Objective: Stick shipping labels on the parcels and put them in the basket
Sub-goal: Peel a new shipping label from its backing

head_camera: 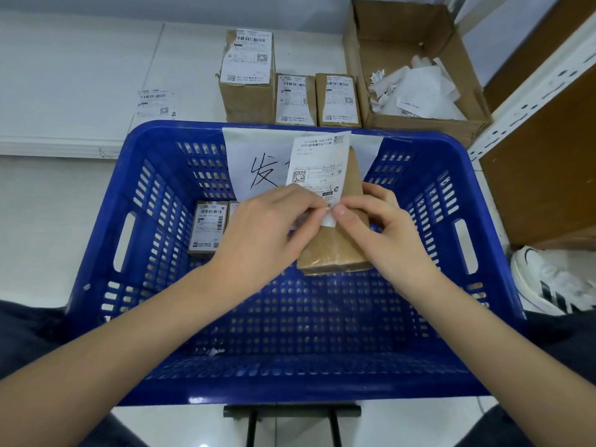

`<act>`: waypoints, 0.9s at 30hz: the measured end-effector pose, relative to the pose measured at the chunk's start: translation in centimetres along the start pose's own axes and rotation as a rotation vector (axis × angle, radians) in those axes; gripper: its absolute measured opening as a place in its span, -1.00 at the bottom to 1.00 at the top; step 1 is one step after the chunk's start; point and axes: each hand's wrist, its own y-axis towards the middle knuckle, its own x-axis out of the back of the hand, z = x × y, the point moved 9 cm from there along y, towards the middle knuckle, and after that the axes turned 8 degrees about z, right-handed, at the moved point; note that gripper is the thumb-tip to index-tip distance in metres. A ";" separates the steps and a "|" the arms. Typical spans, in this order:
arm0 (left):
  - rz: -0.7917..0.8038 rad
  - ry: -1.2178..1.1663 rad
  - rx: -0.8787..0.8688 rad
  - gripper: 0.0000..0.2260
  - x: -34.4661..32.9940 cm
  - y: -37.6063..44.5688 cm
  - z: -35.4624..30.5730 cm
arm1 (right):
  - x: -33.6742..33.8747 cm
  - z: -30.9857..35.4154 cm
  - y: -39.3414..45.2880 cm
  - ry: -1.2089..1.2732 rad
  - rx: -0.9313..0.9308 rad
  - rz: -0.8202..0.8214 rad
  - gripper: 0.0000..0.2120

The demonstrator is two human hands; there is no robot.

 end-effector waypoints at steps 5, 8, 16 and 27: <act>-0.002 -0.124 0.085 -0.79 0.0 0.0 0.7 | 0.3 -0.1 0.1 -0.010 0.020 -0.011 -0.92; 0.021 -0.145 0.068 -0.77 -0.2 0.1 0.6 | 0.3 -0.2 0.2 -0.017 0.025 -0.014 -0.89; 0.111 -0.338 0.314 -0.65 -0.9 0.1 2.2 | -0.2 0.3 0.1 -0.098 0.087 -0.014 -0.84; 0.240 -0.365 0.473 -0.85 -1.7 0.1 3.9 | -0.8 -0.1 0.0 -0.124 0.075 0.030 -0.81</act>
